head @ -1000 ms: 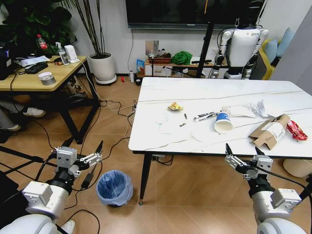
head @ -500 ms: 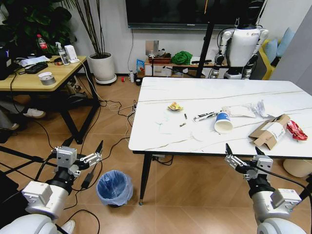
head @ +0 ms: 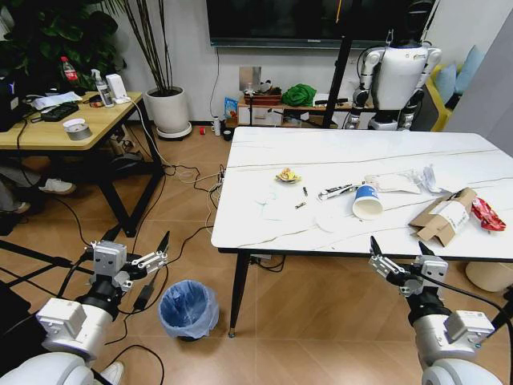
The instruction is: Pick up the trash bin and place the trash from the table into it.
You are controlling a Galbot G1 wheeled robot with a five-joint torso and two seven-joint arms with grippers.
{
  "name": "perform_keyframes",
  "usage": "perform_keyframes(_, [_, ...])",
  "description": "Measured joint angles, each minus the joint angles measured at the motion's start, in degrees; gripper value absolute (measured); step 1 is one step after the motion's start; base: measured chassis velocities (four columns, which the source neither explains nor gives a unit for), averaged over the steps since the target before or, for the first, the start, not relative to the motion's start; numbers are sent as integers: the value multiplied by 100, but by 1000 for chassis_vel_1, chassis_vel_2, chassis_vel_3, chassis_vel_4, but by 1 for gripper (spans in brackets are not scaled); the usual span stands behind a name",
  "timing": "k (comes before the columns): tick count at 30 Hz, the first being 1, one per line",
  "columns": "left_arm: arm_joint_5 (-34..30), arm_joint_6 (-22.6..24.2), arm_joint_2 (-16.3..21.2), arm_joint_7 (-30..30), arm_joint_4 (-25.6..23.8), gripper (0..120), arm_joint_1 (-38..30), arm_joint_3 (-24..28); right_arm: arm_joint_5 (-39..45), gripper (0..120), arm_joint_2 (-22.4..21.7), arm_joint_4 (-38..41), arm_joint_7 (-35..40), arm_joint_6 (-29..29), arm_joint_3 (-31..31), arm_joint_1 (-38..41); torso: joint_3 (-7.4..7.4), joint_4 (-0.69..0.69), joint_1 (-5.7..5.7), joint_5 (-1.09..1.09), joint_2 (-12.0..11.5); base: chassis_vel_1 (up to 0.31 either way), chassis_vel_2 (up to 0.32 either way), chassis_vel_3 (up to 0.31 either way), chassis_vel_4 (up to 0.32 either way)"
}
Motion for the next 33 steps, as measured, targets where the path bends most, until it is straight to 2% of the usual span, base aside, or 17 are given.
perform_keyframes(9, [16,18,5,23,10,100,12,2,0,100,14,-6,-2,9,-5,1,-94,0,-84,0,-179,0,0,0,0])
perform_keyframes(22, [29,35,16,50,-6,100,40,-4,-4,100,28,1,-8,30,-9,-22,-344,0,-276,0,-620,0,0,0,0])
perform_keyframes(30, [32,36,20,66,-5,100,43,-4,-9,100,31,-1,-18,43,-11,-37,-428,0,-345,0,-775,0,0,0,0])
perform_keyframes(33, [32,37,22,69,13,100,41,-4,-20,100,33,-22,-44,53,-11,-42,-512,0,-406,0,-920,0,0,0,0])
